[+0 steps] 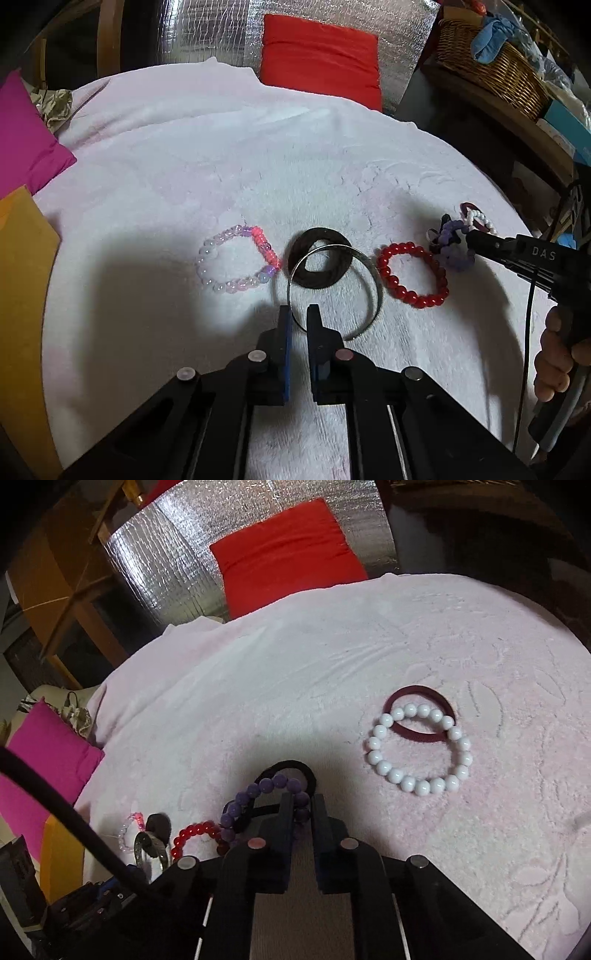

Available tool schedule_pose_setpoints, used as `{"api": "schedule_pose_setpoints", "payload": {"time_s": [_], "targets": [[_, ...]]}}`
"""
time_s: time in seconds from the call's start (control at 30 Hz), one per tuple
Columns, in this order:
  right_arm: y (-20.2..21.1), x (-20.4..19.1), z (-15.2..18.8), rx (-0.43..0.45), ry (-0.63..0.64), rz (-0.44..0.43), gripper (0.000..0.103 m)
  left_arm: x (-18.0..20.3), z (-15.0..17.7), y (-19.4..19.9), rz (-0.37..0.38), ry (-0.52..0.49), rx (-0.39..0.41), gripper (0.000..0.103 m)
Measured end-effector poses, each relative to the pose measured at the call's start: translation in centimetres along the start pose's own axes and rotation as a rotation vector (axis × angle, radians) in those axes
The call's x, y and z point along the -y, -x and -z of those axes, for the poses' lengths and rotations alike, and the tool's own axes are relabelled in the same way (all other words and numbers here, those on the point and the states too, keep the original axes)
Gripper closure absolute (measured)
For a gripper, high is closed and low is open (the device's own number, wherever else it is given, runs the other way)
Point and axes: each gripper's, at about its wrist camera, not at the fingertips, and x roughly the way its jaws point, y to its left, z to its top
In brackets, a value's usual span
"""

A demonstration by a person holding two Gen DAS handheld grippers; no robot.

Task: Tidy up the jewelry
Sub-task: 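Lift the purple bracelet with the right tool while the left tool grips the silver bangle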

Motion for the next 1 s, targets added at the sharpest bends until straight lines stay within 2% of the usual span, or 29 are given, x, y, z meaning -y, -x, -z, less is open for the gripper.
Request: {"api": "schedule_pose_setpoints", "payload": {"time_s": [0.03,0.17,0.4,0.57,0.73,0.8,0.83,0.87,0.93,1.0], "targets": [[0.3,0.1,0.1,-0.003,-0.004,-0.006,0.093,0.1,0.1,0.3,0.006,-0.002,0.0,0.099],[2.1,1.2,0.8,-0.006,-0.033,-0.032,0.093,0.6,0.7,1.7,0.01,-0.032,0.01,0.1],[5.5,3.0,2.0,-0.024,-0.113,-0.13,0.093,1.8,1.3,4.2,0.012,-0.067,0.034,0.1],[7.4,4.0,2.9,-0.022,-0.15,-0.176,0.093,0.7,1.6,5.5,0.016,-0.039,0.053,0.1],[7.8,4.2,3.2,-0.028,-0.175,-0.199,0.093,-0.4,1.4,4.9,-0.023,-0.002,0.051,0.1],[7.3,4.1,3.2,-0.043,-0.17,-0.191,0.093,-0.4,1.2,4.1,-0.021,0.012,0.037,0.094],[7.2,4.1,3.2,-0.049,-0.17,-0.189,0.093,-0.3,1.0,3.7,-0.014,0.016,0.032,0.08],[7.0,4.1,3.2,-0.054,-0.169,-0.187,0.093,-0.1,0.8,3.4,-0.02,0.02,0.035,0.053],[6.7,4.0,3.2,-0.061,-0.164,-0.184,0.093,0.5,0.5,2.8,-0.058,0.026,0.063,0.029],[6.4,4.0,3.1,-0.065,-0.161,-0.18,0.093,1.2,0.1,2.2,-0.02,0.019,0.069,0.027]]}}
